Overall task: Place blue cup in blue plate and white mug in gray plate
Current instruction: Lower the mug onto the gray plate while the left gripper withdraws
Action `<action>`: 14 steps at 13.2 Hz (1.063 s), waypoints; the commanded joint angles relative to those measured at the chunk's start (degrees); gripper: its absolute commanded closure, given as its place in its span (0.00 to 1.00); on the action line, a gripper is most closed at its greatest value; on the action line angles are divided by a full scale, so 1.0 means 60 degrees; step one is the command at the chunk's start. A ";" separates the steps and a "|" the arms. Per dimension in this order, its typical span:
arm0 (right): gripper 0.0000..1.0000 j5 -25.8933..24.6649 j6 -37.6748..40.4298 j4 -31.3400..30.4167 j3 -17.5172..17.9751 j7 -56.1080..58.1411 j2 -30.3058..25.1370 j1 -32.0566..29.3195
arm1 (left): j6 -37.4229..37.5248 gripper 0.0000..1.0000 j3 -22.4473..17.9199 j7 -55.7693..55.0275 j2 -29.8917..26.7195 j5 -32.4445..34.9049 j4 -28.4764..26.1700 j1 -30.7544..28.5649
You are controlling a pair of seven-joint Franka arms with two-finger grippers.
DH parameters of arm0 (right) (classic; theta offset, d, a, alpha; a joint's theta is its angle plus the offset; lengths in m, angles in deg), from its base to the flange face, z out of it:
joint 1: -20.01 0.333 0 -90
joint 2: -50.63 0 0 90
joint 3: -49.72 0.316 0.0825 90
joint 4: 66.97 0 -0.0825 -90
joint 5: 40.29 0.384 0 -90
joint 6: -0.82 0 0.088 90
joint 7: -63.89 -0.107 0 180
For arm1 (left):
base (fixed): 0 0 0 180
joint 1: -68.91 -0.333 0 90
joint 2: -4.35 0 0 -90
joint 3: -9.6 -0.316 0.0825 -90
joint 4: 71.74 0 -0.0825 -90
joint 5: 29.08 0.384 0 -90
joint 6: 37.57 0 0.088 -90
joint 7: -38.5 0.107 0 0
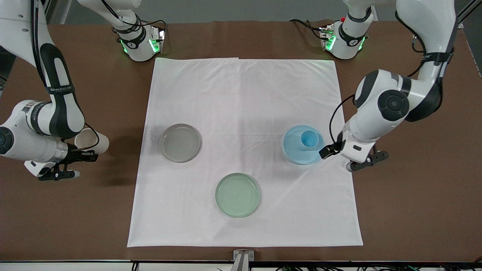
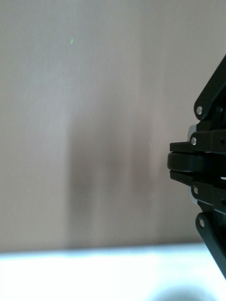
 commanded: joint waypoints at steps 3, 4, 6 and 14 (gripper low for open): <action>0.96 0.0084 0.0650 -0.0264 -0.0042 -0.3096 -0.0511 0.2494 | 0.1875 0.00 0.0003 0.0960 -0.0524 0.0699 0.1594 -0.0851; 0.96 0.0084 0.0563 -0.0264 -0.0042 -0.3655 -0.0453 0.3036 | 0.2459 0.00 0.0003 0.1471 -0.0729 0.0699 0.1857 -0.1056; 0.96 0.0084 0.0169 -0.0264 -0.0042 -0.4375 -0.0351 0.3888 | 0.3733 0.00 0.0003 0.2467 -0.1037 0.0684 0.2414 -0.1146; 0.95 0.0099 -0.1897 -0.0279 -0.0042 -0.5140 0.1099 0.4551 | 0.5976 0.00 -0.1942 0.5912 -0.2912 -0.0294 0.2314 -0.0342</action>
